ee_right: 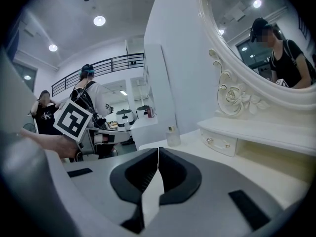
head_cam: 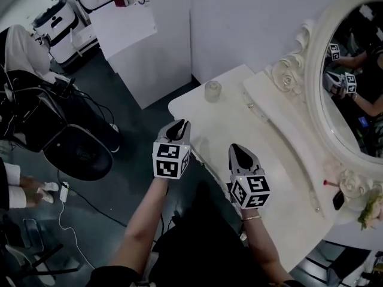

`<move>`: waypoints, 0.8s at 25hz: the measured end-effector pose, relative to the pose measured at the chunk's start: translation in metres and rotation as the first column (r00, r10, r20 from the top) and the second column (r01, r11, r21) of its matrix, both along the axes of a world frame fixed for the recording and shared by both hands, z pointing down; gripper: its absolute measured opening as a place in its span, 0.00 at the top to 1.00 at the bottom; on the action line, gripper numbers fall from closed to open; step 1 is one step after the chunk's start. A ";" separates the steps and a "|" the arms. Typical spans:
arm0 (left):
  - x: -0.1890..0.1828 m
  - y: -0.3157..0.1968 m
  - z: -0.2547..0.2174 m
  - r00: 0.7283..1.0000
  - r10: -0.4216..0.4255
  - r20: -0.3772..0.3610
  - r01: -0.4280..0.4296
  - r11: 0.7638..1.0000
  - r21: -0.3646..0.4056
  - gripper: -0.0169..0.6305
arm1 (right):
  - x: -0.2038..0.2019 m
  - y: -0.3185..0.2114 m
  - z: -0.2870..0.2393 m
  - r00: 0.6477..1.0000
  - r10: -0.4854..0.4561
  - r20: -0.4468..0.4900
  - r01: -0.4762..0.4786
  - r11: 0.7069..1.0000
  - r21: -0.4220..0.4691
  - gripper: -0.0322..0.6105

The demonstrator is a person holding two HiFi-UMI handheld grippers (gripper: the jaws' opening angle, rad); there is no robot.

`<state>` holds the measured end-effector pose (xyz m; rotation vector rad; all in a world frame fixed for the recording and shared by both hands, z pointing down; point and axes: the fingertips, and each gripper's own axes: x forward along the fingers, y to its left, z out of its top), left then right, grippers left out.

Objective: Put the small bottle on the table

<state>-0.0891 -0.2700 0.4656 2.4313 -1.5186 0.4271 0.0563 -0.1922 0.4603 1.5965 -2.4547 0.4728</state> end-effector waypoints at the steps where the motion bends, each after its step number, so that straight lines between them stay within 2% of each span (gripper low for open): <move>1: -0.002 0.005 -0.001 1.000 -0.002 -0.003 0.002 1.000 0.002 0.90 | -0.001 0.002 -0.001 1.000 -0.001 -0.001 0.001 1.000 0.003 0.94; 8: -0.014 0.039 -0.009 0.999 -0.025 -0.036 0.026 1.000 0.012 0.95 | -0.007 0.015 -0.009 1.000 -0.012 0.001 0.012 1.000 0.023 0.94; 20: -0.034 0.076 -0.021 0.997 -0.053 -0.060 0.055 0.998 0.029 0.96 | -0.011 0.034 -0.016 1.000 -0.015 0.014 0.014 0.999 0.044 0.95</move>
